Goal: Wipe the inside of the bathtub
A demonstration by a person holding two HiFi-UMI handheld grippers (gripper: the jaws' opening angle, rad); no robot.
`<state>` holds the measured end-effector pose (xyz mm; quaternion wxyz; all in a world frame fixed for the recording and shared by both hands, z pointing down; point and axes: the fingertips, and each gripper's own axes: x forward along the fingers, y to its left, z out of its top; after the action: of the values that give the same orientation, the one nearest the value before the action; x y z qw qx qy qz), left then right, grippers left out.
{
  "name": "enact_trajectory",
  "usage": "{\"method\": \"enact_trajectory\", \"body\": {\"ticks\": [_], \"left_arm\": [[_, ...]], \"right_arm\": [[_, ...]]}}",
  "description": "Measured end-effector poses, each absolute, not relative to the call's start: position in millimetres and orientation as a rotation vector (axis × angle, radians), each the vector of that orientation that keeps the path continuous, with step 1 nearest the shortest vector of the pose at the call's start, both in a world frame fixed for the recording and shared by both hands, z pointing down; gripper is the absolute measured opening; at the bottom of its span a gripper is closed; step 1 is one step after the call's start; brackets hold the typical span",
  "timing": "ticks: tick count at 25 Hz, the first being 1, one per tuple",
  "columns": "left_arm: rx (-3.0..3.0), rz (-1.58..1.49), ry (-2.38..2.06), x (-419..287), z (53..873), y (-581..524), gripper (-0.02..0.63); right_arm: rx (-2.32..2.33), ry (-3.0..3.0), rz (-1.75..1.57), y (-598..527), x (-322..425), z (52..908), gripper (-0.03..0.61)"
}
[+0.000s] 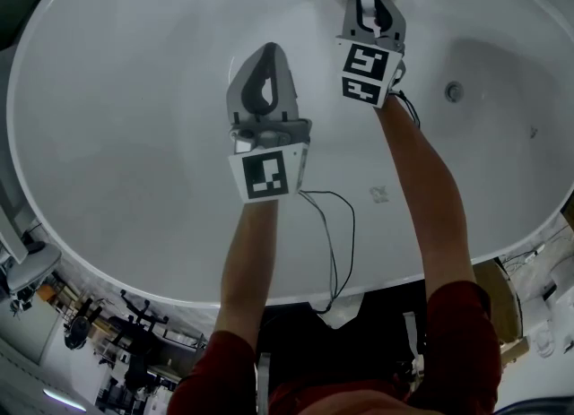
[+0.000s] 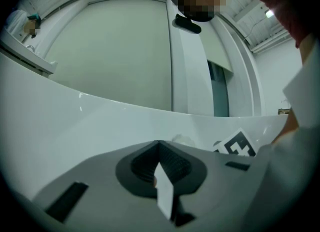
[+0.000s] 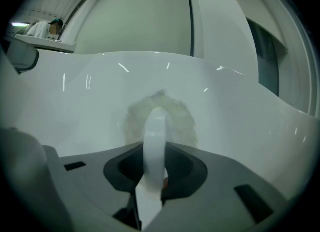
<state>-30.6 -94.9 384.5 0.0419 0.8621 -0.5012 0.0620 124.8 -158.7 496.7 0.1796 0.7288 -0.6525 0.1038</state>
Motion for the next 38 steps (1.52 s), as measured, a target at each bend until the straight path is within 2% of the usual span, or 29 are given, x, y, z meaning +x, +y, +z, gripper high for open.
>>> {"method": "enact_trajectory", "body": {"ticks": [18,24,33,38], "left_arm": [[2.768,0.216,-1.341,158,396,-63,0.015],[2.797,0.251,-1.282,197,413,-11,0.015],[2.830,0.240,-1.194,289,414,-34,0.015],[2.870,0.259,-1.139,325,423,-28,0.015]], "right_arm": [[2.130,-1.759,0.270,-100,307,514,0.092],[2.158,-1.703,0.283,-39,351,538,0.092],[2.231,-1.601,0.344,-37,453,544,0.092],[2.236,-1.578,0.340,-22,483,547,0.092]]}}
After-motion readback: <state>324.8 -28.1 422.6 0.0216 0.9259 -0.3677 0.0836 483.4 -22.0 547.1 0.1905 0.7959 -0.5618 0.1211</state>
